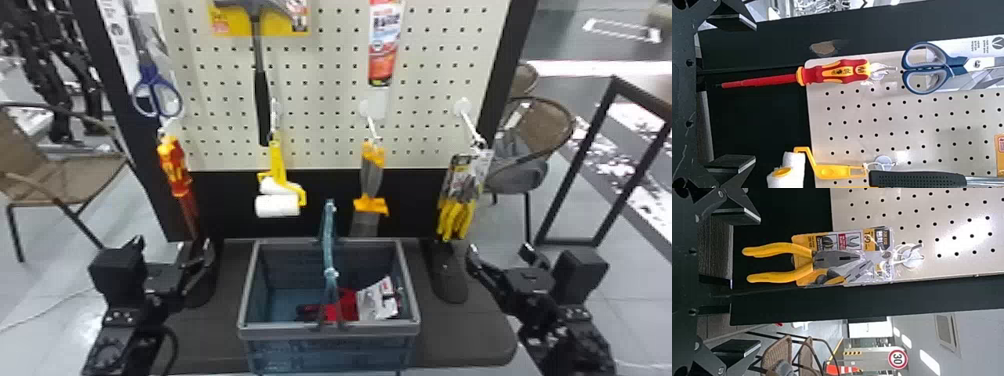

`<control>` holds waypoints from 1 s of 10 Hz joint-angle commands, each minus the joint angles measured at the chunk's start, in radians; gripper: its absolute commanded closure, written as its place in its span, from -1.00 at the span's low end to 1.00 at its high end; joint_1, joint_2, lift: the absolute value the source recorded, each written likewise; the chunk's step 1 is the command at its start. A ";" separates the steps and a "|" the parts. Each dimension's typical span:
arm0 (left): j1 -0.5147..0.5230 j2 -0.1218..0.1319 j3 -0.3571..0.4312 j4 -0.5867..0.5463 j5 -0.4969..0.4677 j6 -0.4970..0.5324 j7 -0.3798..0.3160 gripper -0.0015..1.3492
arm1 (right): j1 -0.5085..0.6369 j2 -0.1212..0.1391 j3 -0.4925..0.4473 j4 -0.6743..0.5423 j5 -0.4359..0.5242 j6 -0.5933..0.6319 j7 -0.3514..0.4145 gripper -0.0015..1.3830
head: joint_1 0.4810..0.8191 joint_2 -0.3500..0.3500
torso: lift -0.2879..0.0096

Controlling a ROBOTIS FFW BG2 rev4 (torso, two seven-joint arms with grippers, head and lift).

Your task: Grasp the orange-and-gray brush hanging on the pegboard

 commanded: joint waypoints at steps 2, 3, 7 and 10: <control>0.000 0.001 -0.001 0.000 0.000 0.000 0.000 -0.82 | 0.000 0.000 0.001 0.001 -0.006 0.000 0.000 -0.73 | -0.60 0.00 | 0.26; -0.002 0.000 -0.001 0.002 0.000 0.000 0.000 -0.82 | -0.001 0.000 0.001 0.001 -0.006 0.000 0.000 -0.73 | -0.60 0.00 | 0.26; 0.000 0.001 -0.001 0.002 0.001 -0.001 0.000 -0.82 | -0.007 0.000 0.001 -0.016 -0.009 0.026 0.026 -0.73 | -0.60 0.00 | 0.26; 0.000 0.001 -0.001 0.002 0.001 -0.001 0.000 -0.82 | -0.052 0.000 0.001 -0.026 -0.015 0.097 0.118 -0.73 | -0.60 0.00 | 0.26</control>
